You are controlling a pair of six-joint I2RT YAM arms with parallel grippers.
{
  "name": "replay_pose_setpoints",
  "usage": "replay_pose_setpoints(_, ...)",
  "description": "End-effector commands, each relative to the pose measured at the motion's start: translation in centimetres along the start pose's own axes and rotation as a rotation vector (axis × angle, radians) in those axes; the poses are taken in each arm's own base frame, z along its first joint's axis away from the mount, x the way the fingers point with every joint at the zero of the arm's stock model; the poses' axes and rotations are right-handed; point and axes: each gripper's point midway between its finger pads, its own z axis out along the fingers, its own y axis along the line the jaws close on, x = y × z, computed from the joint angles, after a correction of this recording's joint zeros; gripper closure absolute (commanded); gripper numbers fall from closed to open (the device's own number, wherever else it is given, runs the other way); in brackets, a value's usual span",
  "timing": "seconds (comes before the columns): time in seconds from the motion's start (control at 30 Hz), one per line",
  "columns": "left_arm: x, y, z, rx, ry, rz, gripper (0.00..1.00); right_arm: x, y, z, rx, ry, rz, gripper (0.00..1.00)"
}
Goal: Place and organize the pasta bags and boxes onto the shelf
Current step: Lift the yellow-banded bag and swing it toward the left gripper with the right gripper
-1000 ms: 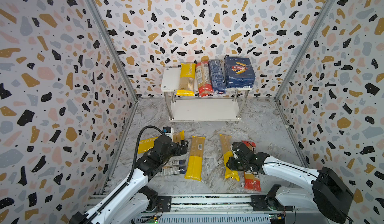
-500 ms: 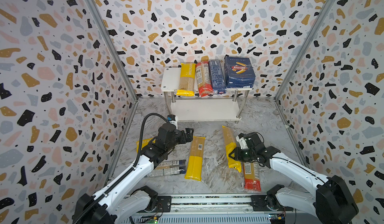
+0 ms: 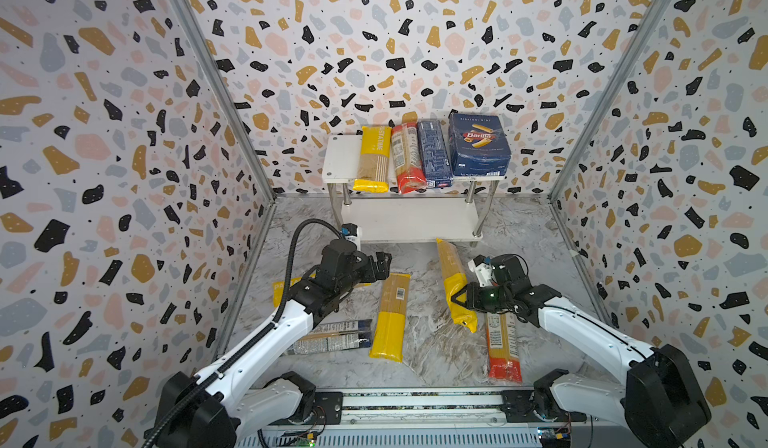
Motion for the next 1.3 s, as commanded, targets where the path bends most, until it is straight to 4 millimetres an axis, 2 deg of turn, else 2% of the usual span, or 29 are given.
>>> replay_pose_setpoints(0.0, -0.7, -0.1, -1.3, -0.003, -0.037, 0.031, 0.00, -4.3, 5.8, -2.2, -0.176, -0.137, -0.137, 0.84)
replay_pose_setpoints(0.23, -0.1, 0.9, -3.4, -0.037, -0.050, 0.011, 0.00, -3.4, 7.2, -2.5, -0.198, -0.125, -0.168, 0.85)
replay_pose_setpoints(0.4, 1.4, 1.2, -4.5, -0.017, -0.031, -0.027, 0.00, -2.1, 9.1, -2.8, -0.220, -0.119, -0.203, 0.86)
replay_pose_setpoints(0.53, 2.4, 1.2, -5.5, 0.017, -0.034, -0.068, 0.00, -1.0, 11.1, -3.5, -0.258, -0.119, -0.240, 0.86)
replay_pose_setpoints(0.73, 2.1, 1.5, -7.8, 0.018, -0.083, -0.095, 0.00, 0.4, 14.7, -5.4, -0.335, -0.126, -0.298, 0.86)
replay_pose_setpoints(1.07, 1.6, -0.9, -9.7, 0.165, -0.109, -0.141, 0.00, 1.8, 20.6, -8.9, -0.439, -0.158, -0.397, 0.86)
replay_pose_setpoints(1.27, 1.1, -2.9, -10.7, 0.286, -0.122, -0.175, 0.00, 1.9, 24.1, -9.0, -0.481, -0.163, -0.461, 0.86)
